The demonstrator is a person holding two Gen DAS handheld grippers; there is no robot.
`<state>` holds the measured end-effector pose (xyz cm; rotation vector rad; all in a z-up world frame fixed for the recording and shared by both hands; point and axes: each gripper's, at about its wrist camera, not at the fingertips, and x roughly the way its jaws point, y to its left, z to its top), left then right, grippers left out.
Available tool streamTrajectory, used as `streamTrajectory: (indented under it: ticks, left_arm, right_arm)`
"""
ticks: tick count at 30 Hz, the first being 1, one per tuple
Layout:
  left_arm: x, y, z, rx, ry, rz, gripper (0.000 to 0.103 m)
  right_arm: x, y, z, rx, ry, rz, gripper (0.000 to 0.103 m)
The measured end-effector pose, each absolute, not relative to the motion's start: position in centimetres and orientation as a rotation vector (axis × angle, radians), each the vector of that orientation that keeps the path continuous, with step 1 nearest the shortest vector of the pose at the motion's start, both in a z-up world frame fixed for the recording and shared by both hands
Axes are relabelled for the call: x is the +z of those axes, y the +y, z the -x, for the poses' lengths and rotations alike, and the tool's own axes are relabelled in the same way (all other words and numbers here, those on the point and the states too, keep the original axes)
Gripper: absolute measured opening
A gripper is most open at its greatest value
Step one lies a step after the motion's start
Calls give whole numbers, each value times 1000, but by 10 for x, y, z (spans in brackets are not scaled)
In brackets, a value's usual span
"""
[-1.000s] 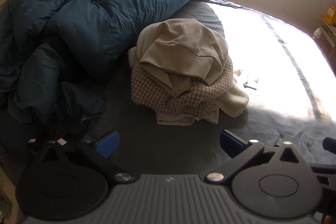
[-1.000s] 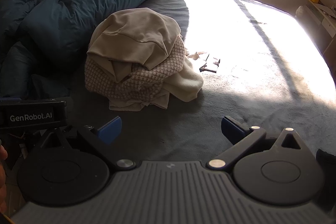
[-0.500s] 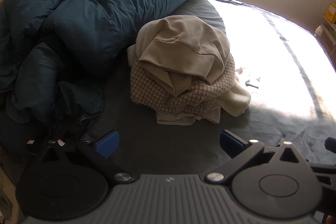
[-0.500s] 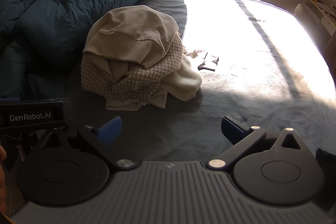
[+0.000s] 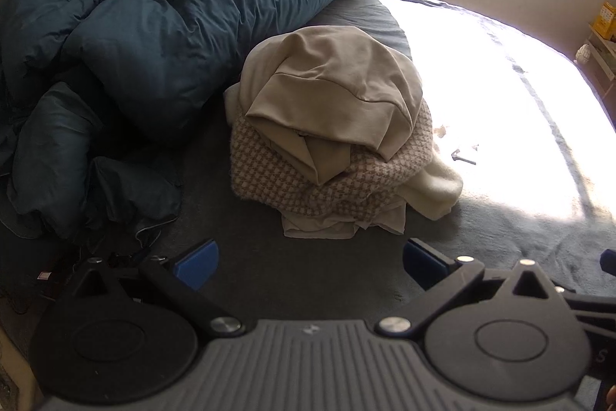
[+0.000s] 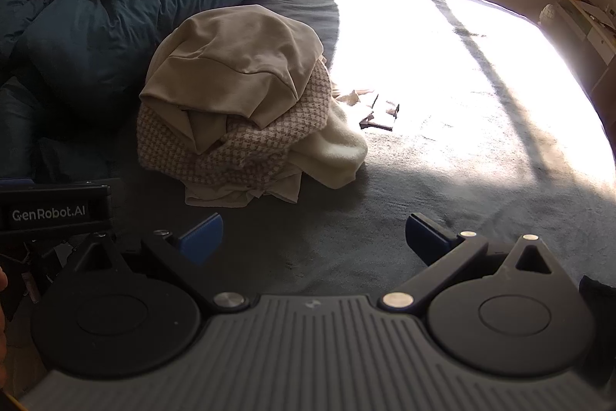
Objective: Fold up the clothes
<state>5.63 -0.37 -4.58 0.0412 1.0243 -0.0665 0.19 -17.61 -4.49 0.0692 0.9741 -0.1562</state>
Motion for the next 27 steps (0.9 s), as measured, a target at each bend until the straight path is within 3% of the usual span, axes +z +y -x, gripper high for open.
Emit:
streamTrajectory:
  ticks: [9,16,18,20,27]
  left_arm:
    - [-113,10,-167,-76,815,-47,103]
    - [-171,3,-265,-203,726,-4,101]
    - [-190,-2,-285,-223,726,-23,95]
    - [-206,-6,-298,-224,733,-54,83]
    - [-231,-9,-307,-257,690,-92,75]
  right_arm:
    - [-98,-205,-58,-58,687,-61,102]
    - [-143,-216,-190,79,455,-153,102]
    - [-148,-214,-229,136,439,-201,102]
    - [-151,-206,-278,208,450,-242,101]
    - [-172,-144,-386,343,611,-180,100]
